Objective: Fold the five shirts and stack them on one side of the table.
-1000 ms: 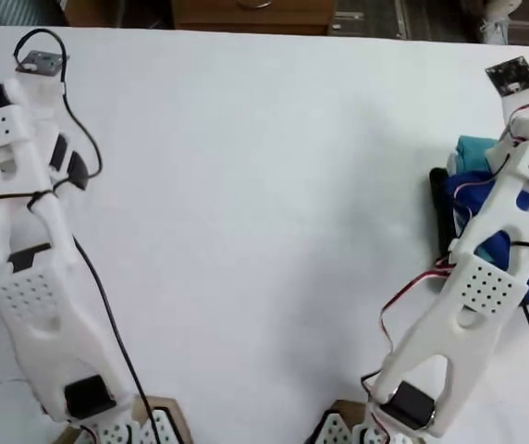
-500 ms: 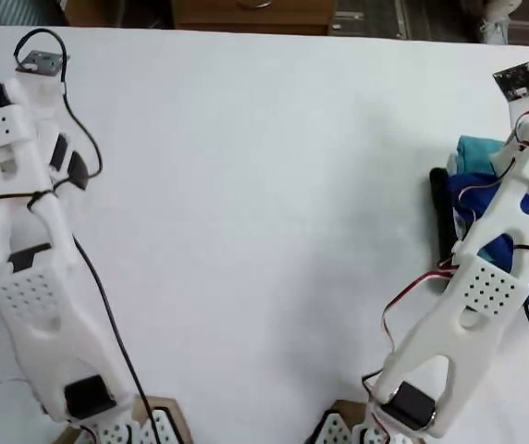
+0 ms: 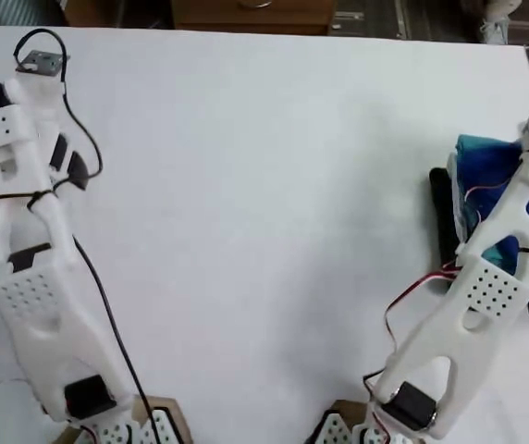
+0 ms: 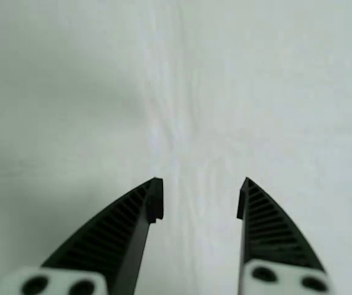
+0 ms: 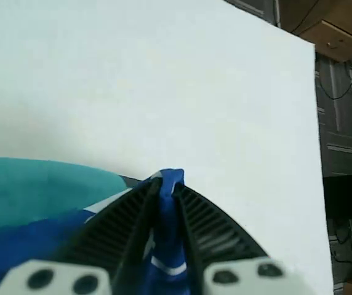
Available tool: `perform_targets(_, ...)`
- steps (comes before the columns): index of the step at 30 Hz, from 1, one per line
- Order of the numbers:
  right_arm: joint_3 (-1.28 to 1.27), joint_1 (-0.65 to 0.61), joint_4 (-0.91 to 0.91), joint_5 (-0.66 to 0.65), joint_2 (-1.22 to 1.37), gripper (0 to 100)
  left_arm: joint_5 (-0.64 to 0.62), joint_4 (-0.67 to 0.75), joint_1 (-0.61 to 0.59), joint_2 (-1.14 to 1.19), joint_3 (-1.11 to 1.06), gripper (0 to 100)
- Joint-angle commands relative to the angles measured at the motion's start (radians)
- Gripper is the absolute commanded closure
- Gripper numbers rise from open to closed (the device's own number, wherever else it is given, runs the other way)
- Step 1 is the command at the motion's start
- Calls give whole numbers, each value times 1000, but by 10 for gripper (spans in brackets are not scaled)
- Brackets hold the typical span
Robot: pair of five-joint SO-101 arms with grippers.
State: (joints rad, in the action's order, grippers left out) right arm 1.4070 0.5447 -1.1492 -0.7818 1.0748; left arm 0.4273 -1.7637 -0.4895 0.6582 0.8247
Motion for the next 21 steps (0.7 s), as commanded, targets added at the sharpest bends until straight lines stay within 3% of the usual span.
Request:
perform_targets(1,37,35,77,9,-1,980,6,-15,0,-91,4,778)
perform_targets(10,37,90,107,5,105,967,6,-15,3,-91,4,778)
perform_targets(14,43,88,48,11,62,793,6,-15,5,-84,4,778)
perform_targets(17,91,64,-27,11,-1,728,6,-15,5,-84,4,778)
perform_targets(21,193,-16,-246,11,-93,762,6,-15,6,-83,4,778)
